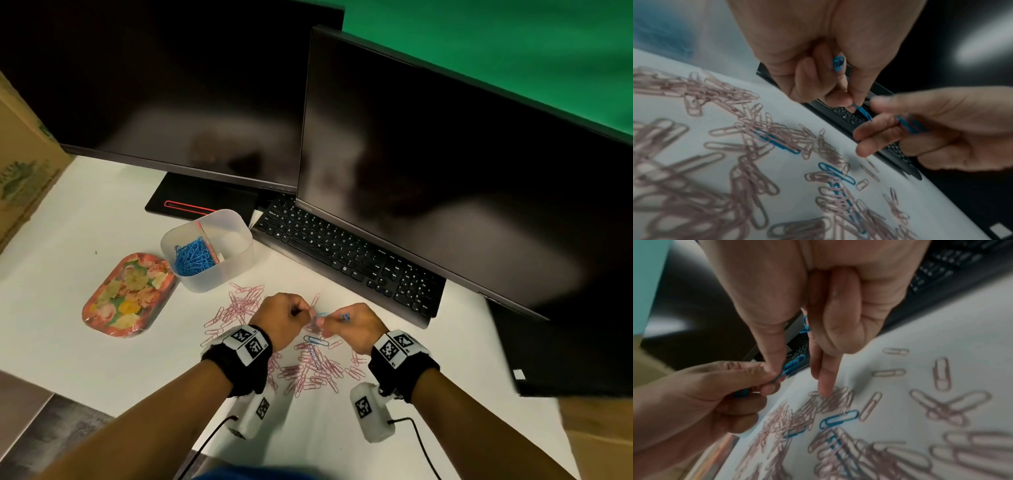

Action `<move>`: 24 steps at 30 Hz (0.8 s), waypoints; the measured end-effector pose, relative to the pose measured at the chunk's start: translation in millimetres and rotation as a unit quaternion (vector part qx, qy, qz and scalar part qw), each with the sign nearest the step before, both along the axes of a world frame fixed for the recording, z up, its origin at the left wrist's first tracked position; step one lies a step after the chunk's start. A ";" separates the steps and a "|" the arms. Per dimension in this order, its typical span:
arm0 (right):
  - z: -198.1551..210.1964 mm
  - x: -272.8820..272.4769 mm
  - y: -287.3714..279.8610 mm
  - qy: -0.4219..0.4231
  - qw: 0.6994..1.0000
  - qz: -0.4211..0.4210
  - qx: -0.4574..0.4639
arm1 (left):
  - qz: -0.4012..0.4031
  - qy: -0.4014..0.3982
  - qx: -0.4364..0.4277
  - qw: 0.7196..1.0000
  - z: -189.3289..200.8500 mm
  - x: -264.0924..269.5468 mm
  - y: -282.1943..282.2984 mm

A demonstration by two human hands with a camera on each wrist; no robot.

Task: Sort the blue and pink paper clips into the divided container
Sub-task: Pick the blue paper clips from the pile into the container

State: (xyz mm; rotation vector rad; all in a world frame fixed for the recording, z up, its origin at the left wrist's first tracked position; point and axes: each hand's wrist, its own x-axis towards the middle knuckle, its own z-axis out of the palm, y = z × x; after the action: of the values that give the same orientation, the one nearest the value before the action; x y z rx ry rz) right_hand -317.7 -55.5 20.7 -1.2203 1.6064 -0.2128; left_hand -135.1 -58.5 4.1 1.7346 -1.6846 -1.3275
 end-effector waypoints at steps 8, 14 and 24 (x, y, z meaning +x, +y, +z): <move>0.4 5.6 0.3 0.201 0.971 0.094 -0.088 | 0.136 0.144 0.060 0.978 1.9 26.1 -4.2; -7.7 21.2 6.9 0.273 0.909 0.298 -0.100 | 0.261 0.381 0.186 0.867 1.2 42.7 -1.5; -12.0 34.0 2.0 0.268 0.919 0.278 -0.081 | 0.333 0.490 0.260 0.762 3.2 41.7 1.1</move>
State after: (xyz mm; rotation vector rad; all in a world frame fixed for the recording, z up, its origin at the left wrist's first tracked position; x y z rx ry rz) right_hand -283.7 -53.5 8.7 -1.9282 1.6291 0.3930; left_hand -93.3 -57.4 7.3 1.2149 -0.0863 -1.8795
